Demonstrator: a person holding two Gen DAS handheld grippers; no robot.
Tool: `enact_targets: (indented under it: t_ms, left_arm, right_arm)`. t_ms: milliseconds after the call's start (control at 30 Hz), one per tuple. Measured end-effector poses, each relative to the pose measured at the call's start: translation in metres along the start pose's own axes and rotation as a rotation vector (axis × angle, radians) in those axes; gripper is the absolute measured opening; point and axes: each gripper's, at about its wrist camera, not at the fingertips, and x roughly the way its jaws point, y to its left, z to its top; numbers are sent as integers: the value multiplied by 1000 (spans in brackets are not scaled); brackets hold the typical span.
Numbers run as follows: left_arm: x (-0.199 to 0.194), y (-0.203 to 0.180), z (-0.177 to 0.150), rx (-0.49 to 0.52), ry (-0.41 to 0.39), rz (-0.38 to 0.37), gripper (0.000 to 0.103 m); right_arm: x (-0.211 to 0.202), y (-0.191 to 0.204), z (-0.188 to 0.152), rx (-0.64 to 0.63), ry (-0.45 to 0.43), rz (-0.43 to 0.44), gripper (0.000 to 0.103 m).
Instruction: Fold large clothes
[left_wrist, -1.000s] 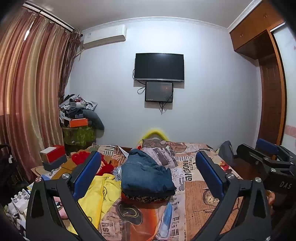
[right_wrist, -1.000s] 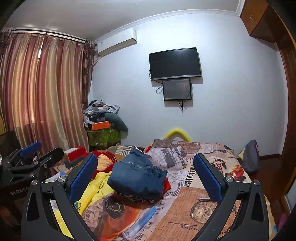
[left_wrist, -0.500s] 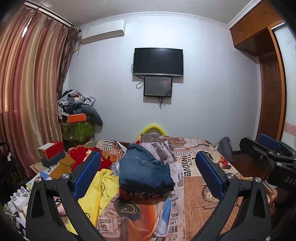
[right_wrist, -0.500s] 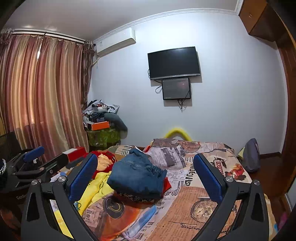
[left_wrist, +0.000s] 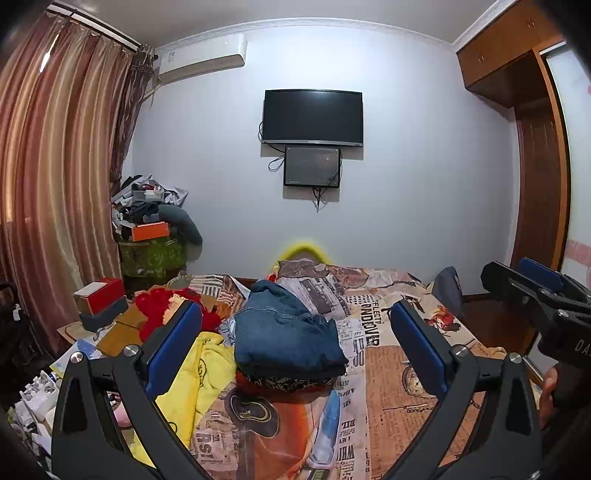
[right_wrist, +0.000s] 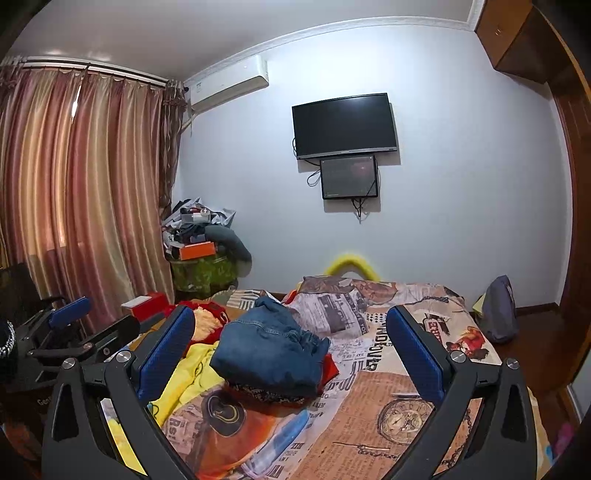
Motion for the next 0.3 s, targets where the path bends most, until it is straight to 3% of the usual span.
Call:
enact_targets:
  t_ms: [300]
  left_arm:
    - [1,1,-2,-4,7,-5,103]
  right_arm:
    - [3,3,-1,-13,12,-15,103]
